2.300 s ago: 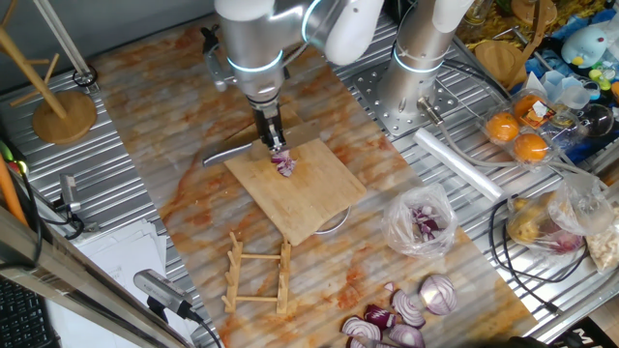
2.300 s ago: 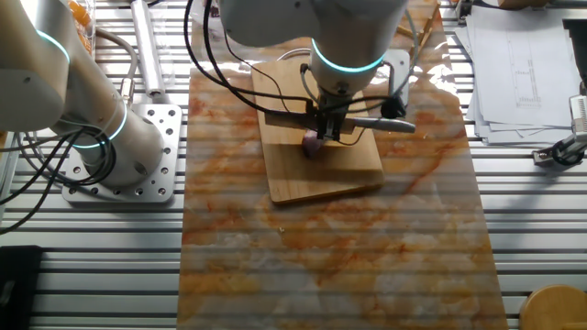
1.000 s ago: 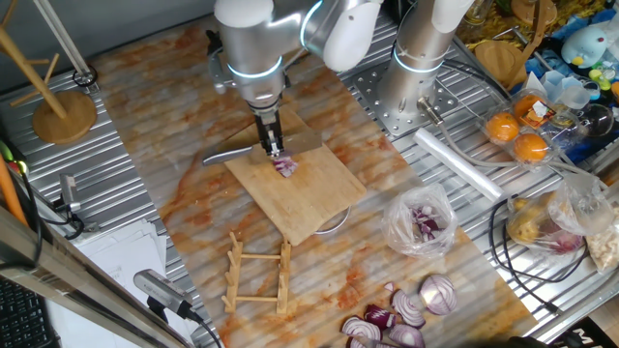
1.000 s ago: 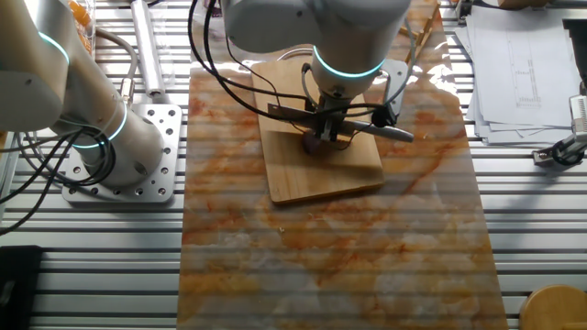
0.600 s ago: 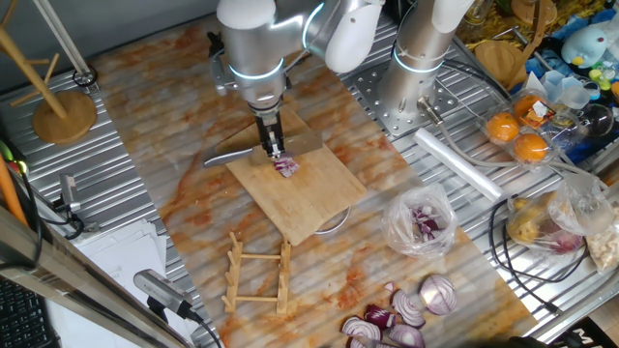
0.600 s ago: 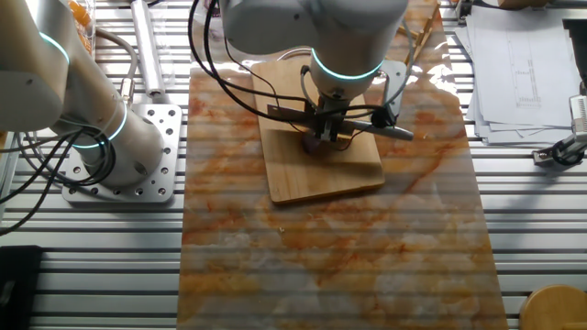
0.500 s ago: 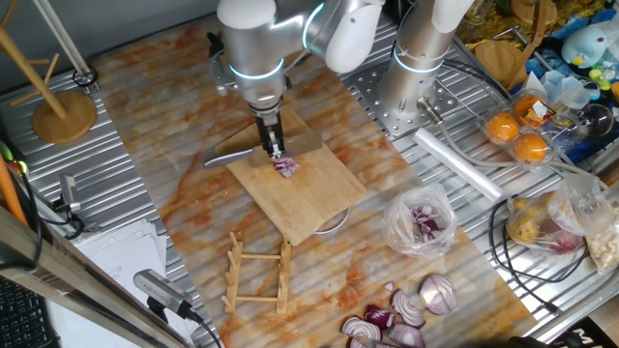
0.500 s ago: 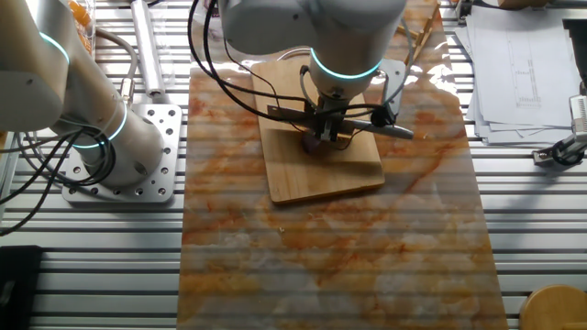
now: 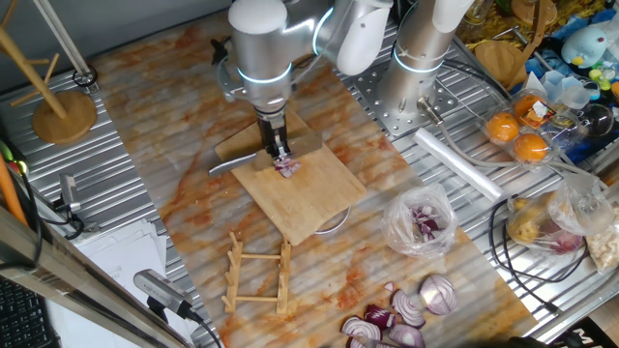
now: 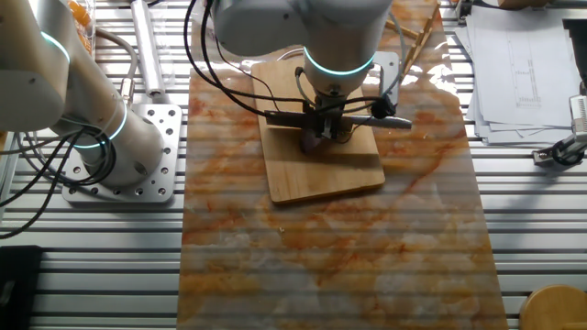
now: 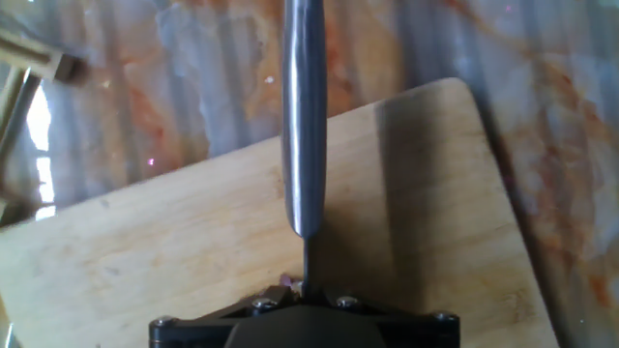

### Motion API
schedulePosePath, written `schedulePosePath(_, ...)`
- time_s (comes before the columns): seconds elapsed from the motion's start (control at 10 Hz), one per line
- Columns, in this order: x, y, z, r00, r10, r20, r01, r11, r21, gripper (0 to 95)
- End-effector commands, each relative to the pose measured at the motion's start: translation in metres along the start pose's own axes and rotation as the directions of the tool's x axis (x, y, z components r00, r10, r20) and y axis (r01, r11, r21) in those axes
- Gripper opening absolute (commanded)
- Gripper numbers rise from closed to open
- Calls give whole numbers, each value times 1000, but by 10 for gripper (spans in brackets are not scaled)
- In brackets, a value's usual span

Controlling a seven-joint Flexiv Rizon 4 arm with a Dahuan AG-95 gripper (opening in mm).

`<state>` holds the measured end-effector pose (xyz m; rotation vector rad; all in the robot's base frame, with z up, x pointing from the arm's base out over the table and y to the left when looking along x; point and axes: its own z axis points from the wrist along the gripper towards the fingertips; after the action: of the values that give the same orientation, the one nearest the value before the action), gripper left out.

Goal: Chop the onions

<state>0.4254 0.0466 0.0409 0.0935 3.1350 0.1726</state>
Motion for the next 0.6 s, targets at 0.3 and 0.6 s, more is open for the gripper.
schedulePosePath(0.3,2,-5,-21,999,37,-6,-37,999,-18,0)
schedulePosePath(0.6,2,-16,-24,999,52,-11,-52,999,-17,0)
